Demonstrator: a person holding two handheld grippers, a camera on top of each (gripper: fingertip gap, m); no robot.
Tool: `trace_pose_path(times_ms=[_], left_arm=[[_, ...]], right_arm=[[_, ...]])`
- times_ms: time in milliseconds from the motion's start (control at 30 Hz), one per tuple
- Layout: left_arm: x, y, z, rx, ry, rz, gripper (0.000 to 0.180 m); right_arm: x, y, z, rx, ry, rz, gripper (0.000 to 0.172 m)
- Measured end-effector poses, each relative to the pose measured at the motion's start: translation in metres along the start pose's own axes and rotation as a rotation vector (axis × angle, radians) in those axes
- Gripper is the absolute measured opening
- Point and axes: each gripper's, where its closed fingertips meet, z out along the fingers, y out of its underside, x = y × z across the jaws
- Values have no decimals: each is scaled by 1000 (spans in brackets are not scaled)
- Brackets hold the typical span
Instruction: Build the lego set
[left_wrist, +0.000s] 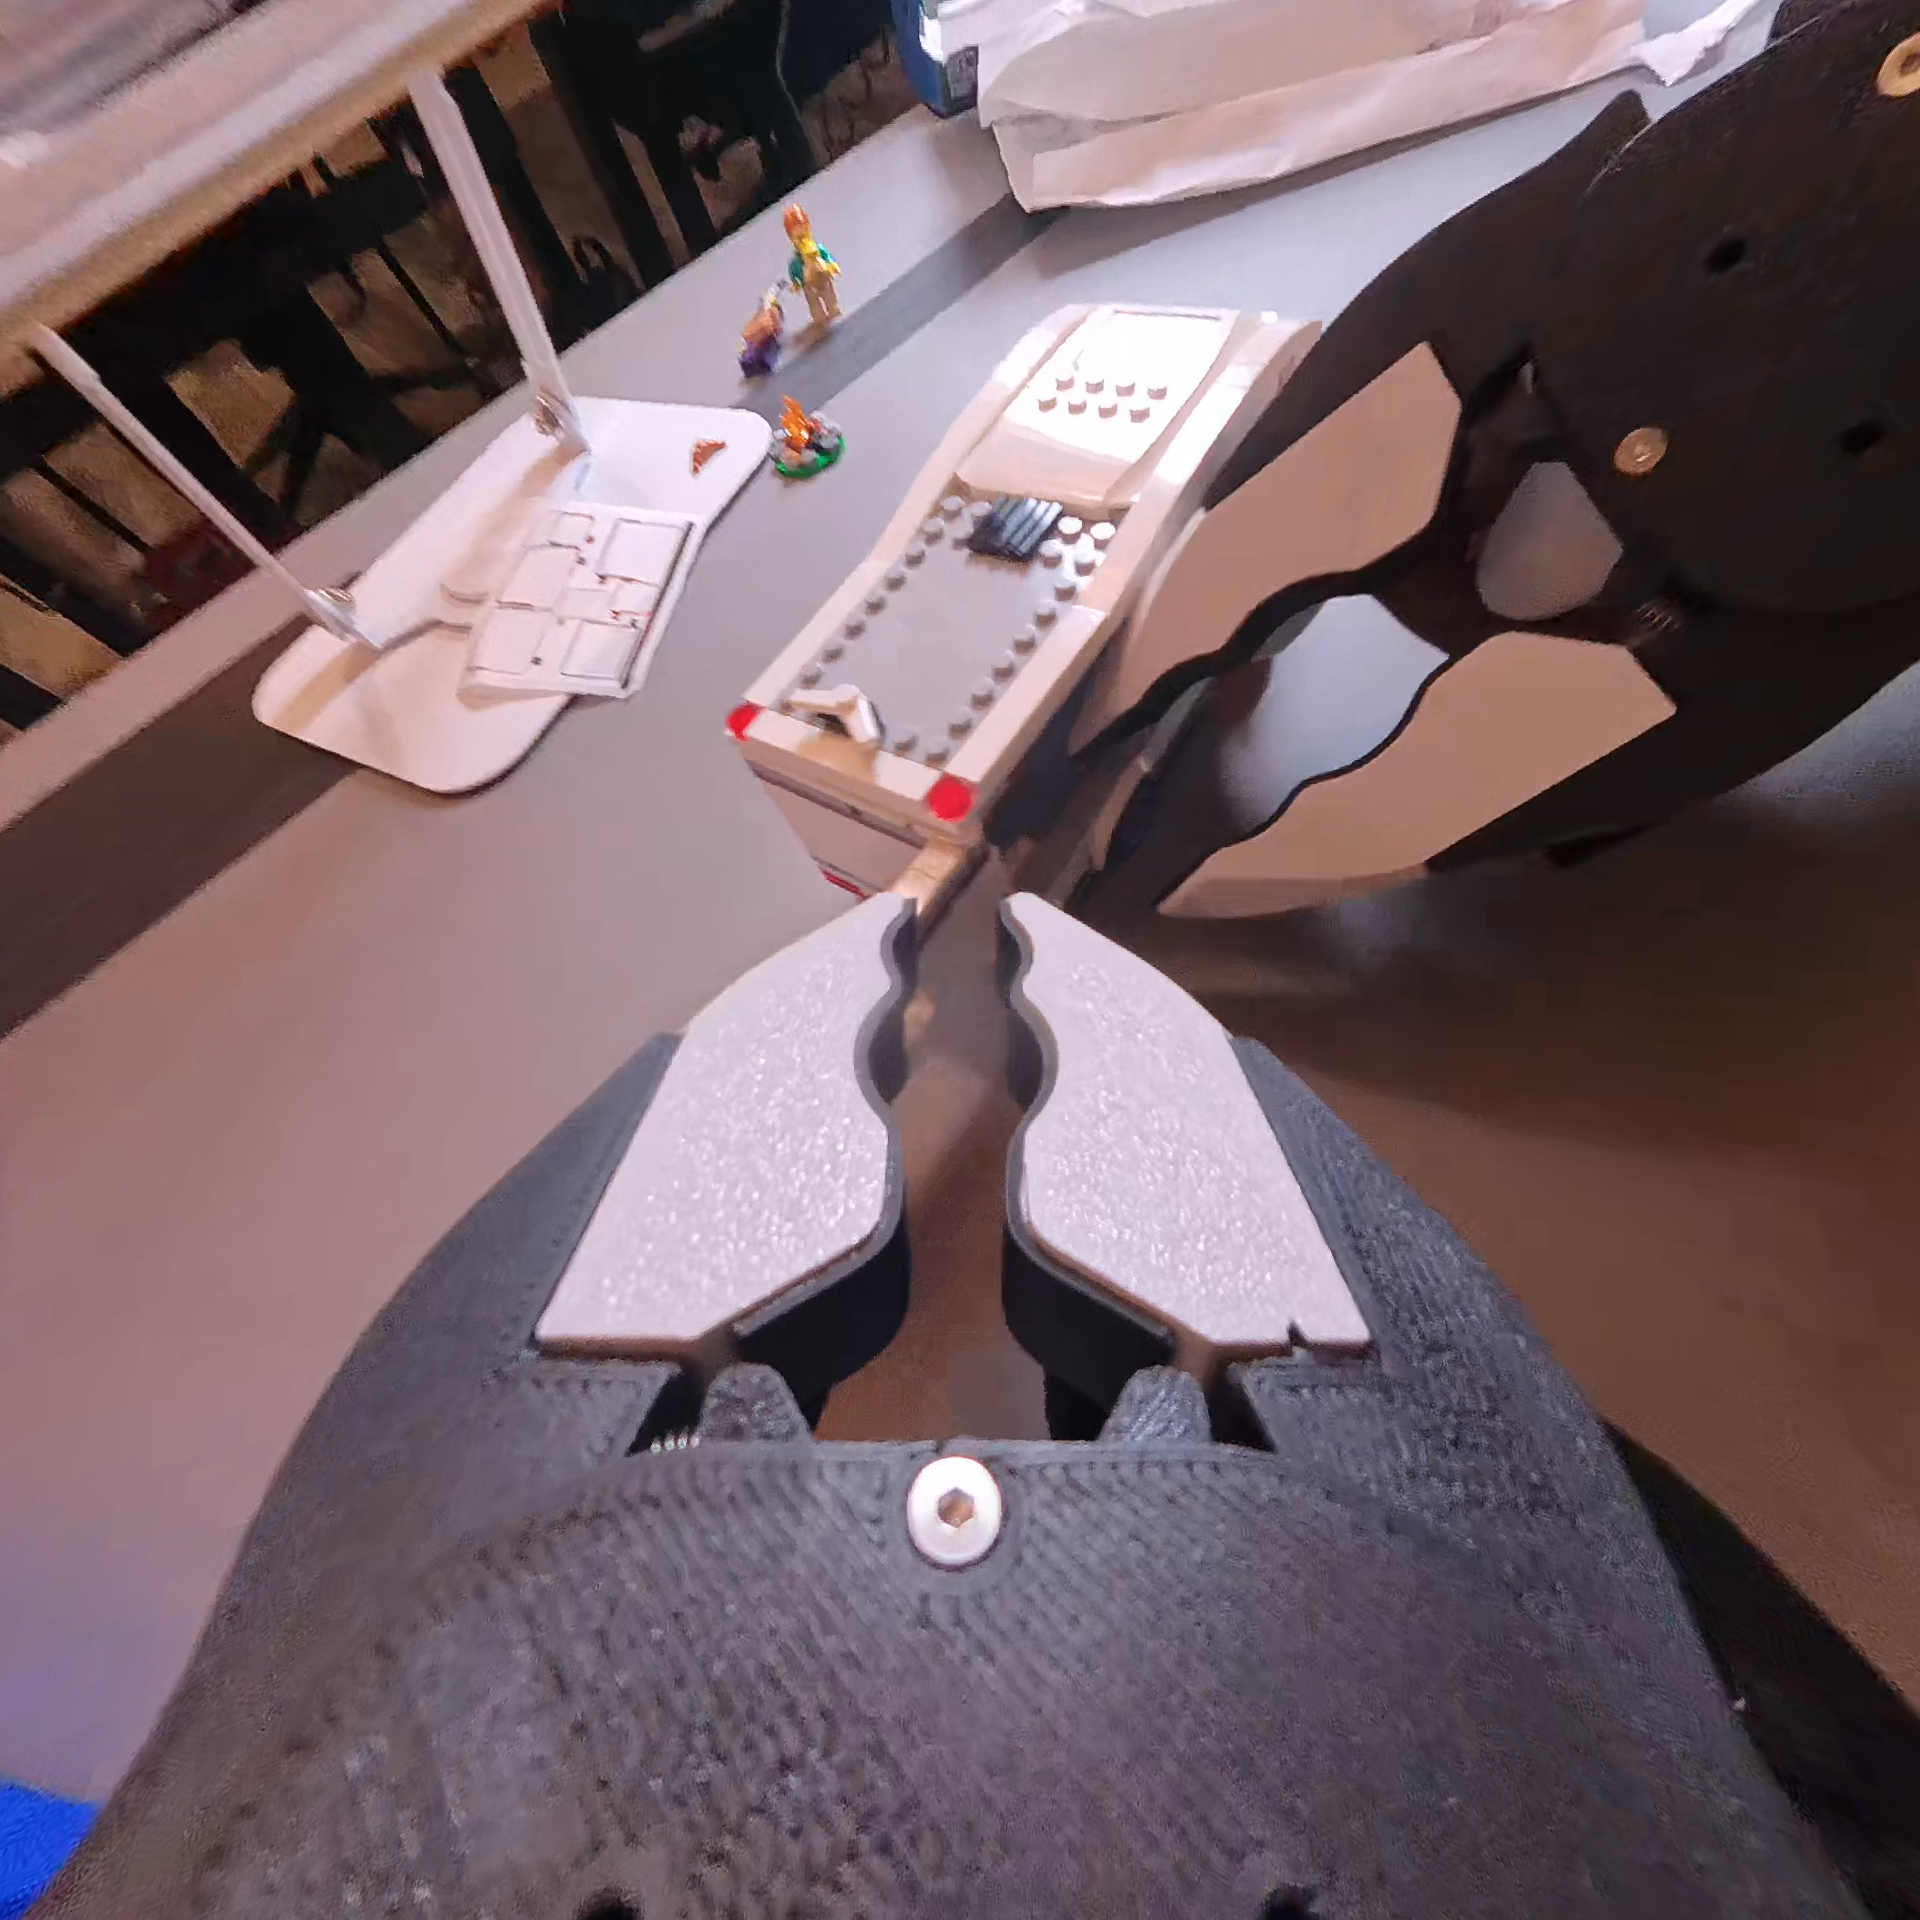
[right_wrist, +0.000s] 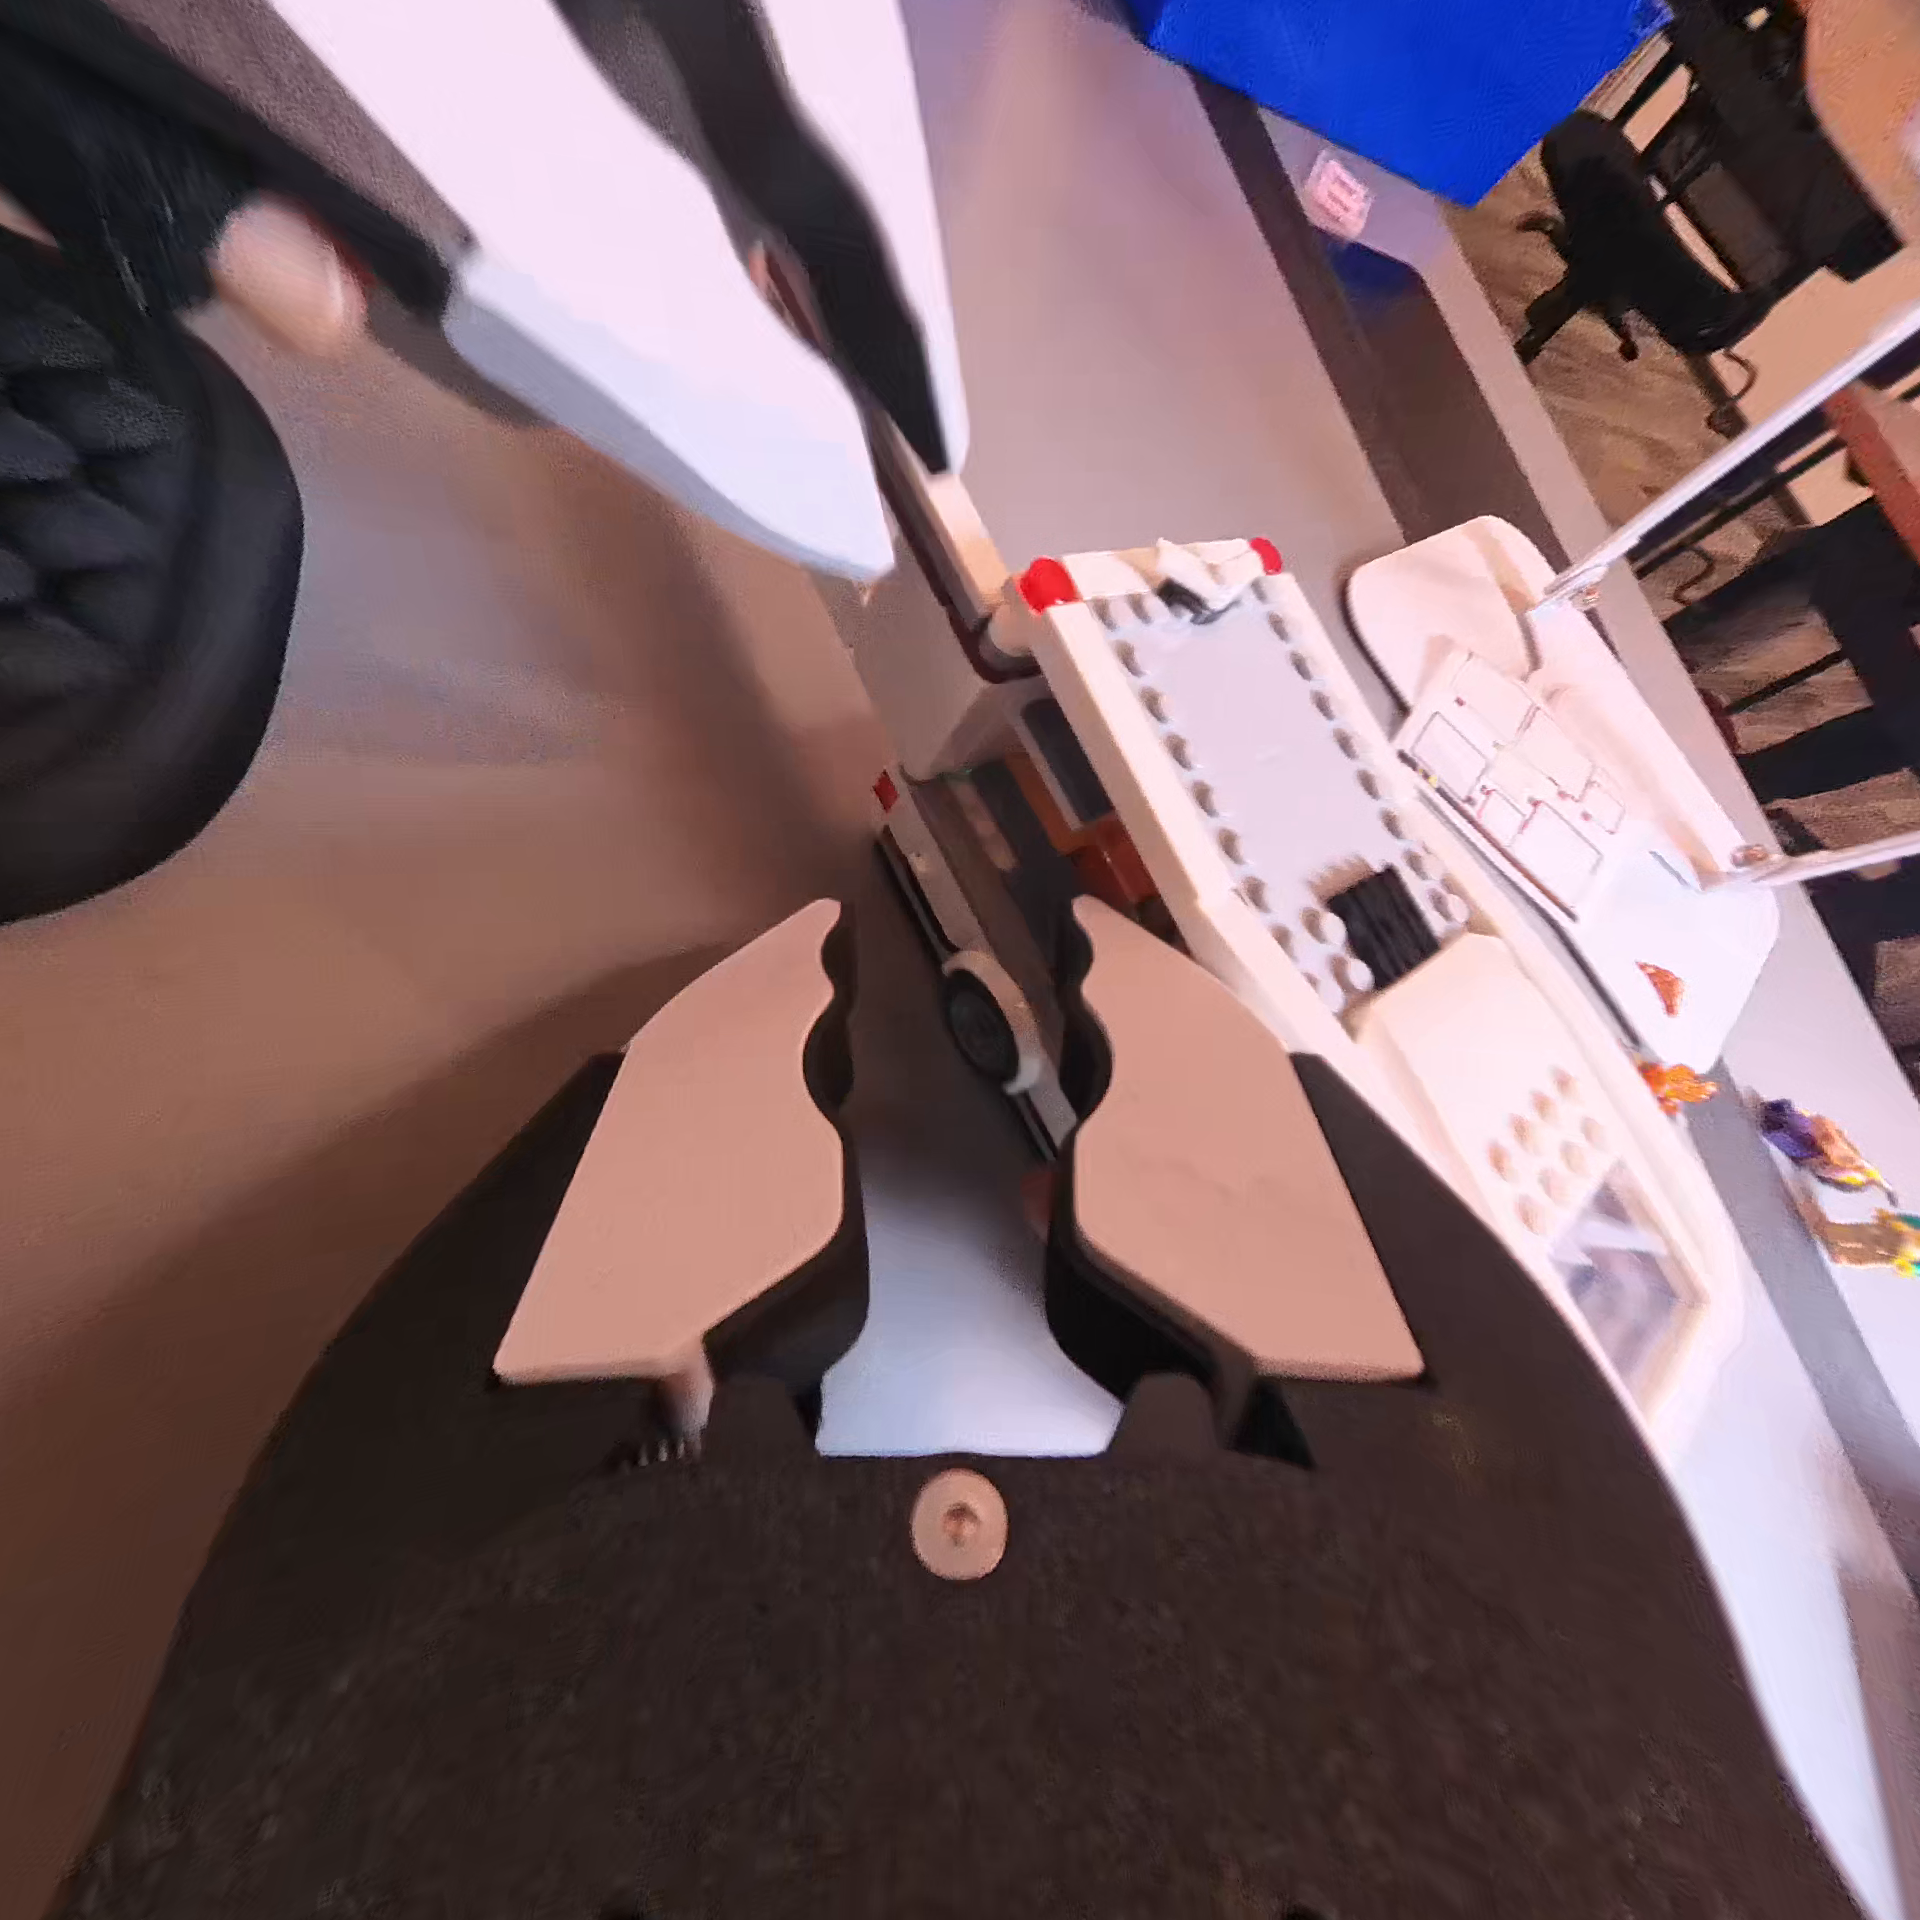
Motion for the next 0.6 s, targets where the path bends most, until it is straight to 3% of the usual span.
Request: trace_pose_path(times_ms=[33,167,300,367,600], left_arm=[[-6,-4,-5,20,-7,23,21],[-33,-6,-17,4,42,70,54],[-40,8,-8,-31,311,17,74],[-39,12,-2,-48,411,-6,80],[-22,17,21,-242,511,297,86]], right_arm=[[1,2,-2,-6,3,-9,36],[3,8,0,-52,82,-114,43],[1,12,7,-123,145,-253,54],[1,15,10,-146,143,-216,54],[-5,11,12,-137,94,-75,59]])
